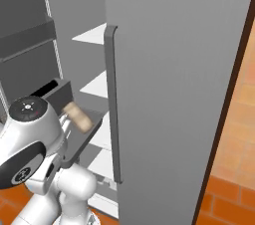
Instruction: Take the meat container that has the steak and place it on the second highest rack of the freezer. Then take the vegetable container that has the lemon and bell pepper and place it on the highest rack of the freezer.
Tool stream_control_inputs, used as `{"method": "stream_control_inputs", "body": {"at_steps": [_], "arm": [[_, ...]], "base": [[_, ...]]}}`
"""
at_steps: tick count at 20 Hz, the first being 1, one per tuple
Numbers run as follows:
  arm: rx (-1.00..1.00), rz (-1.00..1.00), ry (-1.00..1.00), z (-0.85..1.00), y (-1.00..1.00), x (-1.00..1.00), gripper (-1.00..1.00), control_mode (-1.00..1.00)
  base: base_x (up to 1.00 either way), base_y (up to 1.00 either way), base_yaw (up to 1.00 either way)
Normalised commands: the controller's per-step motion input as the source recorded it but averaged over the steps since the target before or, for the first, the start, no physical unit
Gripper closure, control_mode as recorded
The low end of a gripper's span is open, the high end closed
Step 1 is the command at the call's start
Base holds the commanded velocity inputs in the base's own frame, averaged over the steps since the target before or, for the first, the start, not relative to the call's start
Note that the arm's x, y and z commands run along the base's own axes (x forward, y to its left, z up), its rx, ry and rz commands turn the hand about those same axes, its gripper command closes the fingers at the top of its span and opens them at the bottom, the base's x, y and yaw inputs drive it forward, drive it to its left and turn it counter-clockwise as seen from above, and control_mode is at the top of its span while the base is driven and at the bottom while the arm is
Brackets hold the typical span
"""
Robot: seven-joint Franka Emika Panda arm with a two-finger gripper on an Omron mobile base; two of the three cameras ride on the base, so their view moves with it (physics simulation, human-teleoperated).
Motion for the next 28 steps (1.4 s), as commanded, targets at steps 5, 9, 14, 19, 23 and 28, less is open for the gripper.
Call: {"method": "stream_control_inputs", "body": {"at_steps": [5, 9, 14, 19, 23, 28], "arm": [[0.0, 0.0, 0.0, 0.0, 0.0, 0.0, 1.0, 1.0], [0.0, 0.0, 0.0, 0.0, 0.0, 0.0, 1.0, 1.0], [0.0, 0.0, 0.0, 0.0, 0.0, 0.0, 1.0, 1.0], [0.0, 0.07, -0.12, 0.2, 0.13, 0.18, 1.0, -1.0], [0.0, 0.07, -0.17, 0.48, 0.05, 0.81, 1.0, -1.0], [0.0, 0.01, -0.02, 0.27, 0.32, 1.0, 1.0, -1.0]], "base": [[0.52, 0.0, 0.01], [0.08, 0.02, 0.05], [0.01, 0.11, 0.03], [0.04, 0.03, 0.01], [0.0, 0.0, 0.0], [0.0, 0.0, 0.0]]}}
